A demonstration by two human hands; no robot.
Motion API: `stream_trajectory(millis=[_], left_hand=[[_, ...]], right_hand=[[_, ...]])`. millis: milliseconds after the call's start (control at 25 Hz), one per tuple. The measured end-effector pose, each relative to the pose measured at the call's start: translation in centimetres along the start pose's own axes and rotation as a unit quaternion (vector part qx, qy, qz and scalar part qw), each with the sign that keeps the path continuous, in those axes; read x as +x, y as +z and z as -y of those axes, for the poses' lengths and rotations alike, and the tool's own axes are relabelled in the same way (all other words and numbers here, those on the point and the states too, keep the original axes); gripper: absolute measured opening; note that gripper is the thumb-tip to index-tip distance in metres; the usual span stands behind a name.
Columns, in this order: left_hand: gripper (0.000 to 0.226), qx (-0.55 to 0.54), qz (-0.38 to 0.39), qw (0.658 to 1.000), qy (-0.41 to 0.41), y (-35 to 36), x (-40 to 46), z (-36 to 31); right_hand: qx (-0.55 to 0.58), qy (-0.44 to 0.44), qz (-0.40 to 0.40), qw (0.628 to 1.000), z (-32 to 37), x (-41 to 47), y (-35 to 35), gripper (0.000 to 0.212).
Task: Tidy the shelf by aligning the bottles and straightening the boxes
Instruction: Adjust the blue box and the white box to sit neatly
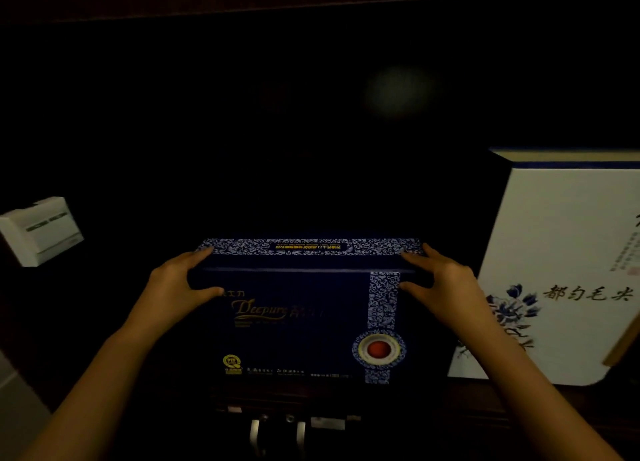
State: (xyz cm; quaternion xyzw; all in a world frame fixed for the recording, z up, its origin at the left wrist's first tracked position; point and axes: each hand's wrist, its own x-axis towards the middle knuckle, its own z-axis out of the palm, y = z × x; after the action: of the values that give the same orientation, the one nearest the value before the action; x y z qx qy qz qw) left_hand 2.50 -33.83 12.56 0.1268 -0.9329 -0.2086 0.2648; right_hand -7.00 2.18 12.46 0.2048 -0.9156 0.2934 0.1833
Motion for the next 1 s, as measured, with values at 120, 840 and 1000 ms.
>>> stream_trajectory(millis=[120, 840, 1000], left_hand=[[0.077, -0.004, 0.007, 1.000, 0.007, 0.5, 0.1, -0.9], [0.079, -0.002, 0.004, 1.000, 0.030, 1.5, 0.6, -0.4], [0.078, 0.006, 0.019, 0.999, 0.037, 1.7, 0.5, -0.3]], right_hand=[[-0.016, 0.007, -0.016, 1.000, -0.5, -0.3, -0.4, 0.055], [-0.010, 0.015, -0.013, 1.000, -0.9, -0.5, -1.3, 0.053], [-0.005, 0.010, -0.010, 1.000, -0.7, -0.9, -1.3, 0.052]])
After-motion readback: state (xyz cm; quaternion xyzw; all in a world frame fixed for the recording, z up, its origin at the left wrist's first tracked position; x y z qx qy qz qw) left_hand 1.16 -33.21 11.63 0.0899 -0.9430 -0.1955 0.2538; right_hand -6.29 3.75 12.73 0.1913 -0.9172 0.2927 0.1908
